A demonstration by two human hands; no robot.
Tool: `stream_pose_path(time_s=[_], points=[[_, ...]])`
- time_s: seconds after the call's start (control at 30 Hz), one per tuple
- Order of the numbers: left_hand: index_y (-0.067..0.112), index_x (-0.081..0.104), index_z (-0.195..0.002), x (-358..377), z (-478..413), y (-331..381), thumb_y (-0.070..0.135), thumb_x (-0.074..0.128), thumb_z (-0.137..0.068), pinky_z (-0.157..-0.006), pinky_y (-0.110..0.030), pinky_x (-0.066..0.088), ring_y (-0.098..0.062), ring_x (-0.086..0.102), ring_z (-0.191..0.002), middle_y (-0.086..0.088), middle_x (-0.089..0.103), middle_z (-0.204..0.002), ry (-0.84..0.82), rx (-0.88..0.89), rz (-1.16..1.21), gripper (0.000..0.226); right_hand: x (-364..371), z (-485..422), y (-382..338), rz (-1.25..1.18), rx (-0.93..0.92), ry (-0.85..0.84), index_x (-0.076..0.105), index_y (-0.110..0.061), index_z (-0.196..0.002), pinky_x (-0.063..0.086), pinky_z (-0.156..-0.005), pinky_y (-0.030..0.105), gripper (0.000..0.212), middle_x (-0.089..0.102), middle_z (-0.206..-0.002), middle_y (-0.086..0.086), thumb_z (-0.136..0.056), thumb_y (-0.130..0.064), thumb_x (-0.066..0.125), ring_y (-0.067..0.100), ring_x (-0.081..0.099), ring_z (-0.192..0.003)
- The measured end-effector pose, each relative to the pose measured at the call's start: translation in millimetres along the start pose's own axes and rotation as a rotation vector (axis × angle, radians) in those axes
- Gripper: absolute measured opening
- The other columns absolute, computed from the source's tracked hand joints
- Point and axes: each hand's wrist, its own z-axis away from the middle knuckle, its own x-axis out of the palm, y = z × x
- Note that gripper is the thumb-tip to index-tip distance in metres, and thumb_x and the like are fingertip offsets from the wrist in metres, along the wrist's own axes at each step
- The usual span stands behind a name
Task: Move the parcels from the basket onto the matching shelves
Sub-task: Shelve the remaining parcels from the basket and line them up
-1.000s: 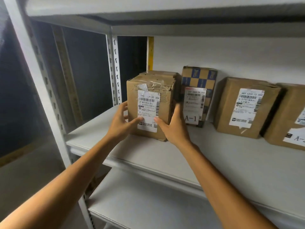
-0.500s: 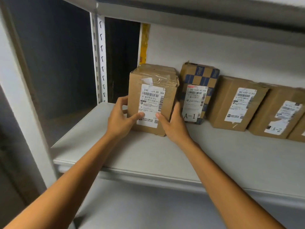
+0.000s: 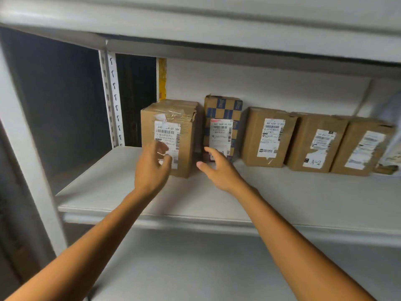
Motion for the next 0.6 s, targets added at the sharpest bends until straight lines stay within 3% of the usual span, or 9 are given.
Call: stream_pose_path(time_s=[0.1,0.23,0.37,0.6], points=[[0.018,0.060,-0.107,26,16,40,0.017,0.056,-0.090,-0.085,-0.035,0.052,-0.020,0.061,-0.100,-0.002,0.064,-0.109,-0.405,0.150,-0.127,0.018,-42,23,12,0.093,-0.020,0.001,0.034,-0.024,-0.147,0.028,-0.109,0.030,0.059,0.034,-0.154,0.000,-0.095,-0.038,0.056,0.020,0.032,-0.140],[0.026,0.048,-0.131,78,36,99,0.029,0.057,-0.092,-0.104,-0.041,0.040,-0.022,0.046,-0.126,0.000,0.051,-0.138,-0.710,0.300,-0.385,0.040,-114,78,47,0.292,0.059,0.057,0.032,-0.028,-0.148,0.031,-0.111,0.040,0.060,0.034,-0.153,0.000,-0.094,-0.046,0.053,0.026,0.030,-0.139],[0.031,0.036,-0.141,143,62,169,0.036,0.052,-0.093,-0.108,-0.043,0.032,-0.027,0.040,-0.131,-0.002,0.044,-0.145,-0.844,0.445,-0.494,0.051,-199,149,92,0.490,0.219,0.084,0.030,-0.029,-0.149,0.029,-0.110,0.041,0.065,0.030,-0.155,-0.001,-0.093,-0.052,0.052,0.031,0.027,-0.138],[0.033,0.026,-0.145,262,139,287,0.032,0.053,-0.093,-0.107,-0.043,0.034,-0.029,0.041,-0.129,-0.004,0.039,-0.147,-1.030,0.582,-0.253,0.059,-329,290,146,0.507,0.523,0.290,0.028,-0.033,-0.150,0.030,-0.113,0.043,0.072,0.031,-0.155,0.003,-0.088,-0.059,0.054,0.032,0.028,-0.140]])
